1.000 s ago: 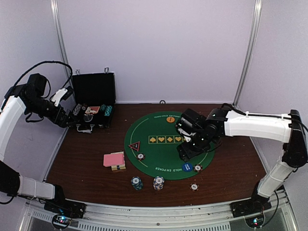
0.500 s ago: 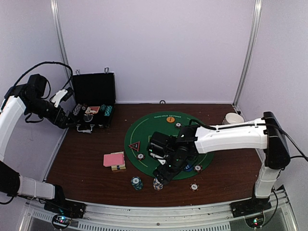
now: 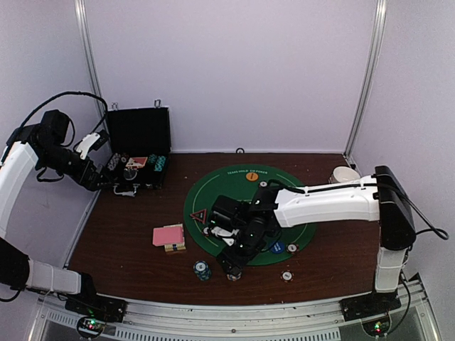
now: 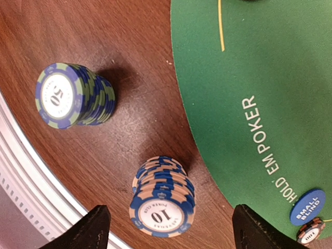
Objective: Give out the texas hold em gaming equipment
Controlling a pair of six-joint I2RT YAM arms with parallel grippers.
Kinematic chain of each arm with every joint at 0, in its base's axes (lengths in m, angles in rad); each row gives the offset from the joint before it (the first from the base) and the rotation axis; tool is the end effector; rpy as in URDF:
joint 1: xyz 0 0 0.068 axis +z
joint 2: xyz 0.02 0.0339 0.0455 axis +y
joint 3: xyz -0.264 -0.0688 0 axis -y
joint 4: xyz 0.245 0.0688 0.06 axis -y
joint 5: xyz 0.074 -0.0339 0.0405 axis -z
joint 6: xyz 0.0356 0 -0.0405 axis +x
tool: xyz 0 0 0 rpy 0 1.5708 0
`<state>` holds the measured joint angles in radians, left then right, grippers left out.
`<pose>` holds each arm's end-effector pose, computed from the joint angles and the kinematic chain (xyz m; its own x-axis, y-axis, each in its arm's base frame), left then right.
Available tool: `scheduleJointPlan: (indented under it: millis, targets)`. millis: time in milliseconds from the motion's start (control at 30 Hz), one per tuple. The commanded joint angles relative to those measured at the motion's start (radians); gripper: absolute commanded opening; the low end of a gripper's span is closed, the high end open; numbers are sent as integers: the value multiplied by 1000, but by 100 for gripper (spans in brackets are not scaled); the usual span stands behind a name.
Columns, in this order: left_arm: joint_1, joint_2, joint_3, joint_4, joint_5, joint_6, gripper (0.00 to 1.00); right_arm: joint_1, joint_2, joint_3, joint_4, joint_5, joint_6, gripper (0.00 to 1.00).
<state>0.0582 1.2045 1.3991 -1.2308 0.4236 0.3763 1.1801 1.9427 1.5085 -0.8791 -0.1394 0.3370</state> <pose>0.2090 -0.0025 0.3746 -0.7416 0.2924 -0.6038 0.4608 0.8761 -0.1417 0.1444 0.3637 0.2052 -0.6548 -0.7300 -0.1959 -0.7551 0.6207 0.2110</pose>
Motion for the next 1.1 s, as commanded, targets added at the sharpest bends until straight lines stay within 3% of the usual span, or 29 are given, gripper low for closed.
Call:
scheduleJointPlan:
  millis: [0,233,533,800,1067]
  targets:
    - [6,-11,24,4,7,14,97,6,33,20,14,-32,-19,84]
    - [6,-12,23,4,5,18,98,19,69,50,7,-52,-37,74]
    - [6,-16,30,-3,1,21,97,24,61,42,10,-40,-25,49]
    - [6,-24,32,-9,-4,24,98,23,47,58,-5,-25,-29,19]
    - [6,-22,35,-11,-5,24,98,23,23,111,-48,-1,-35,5]
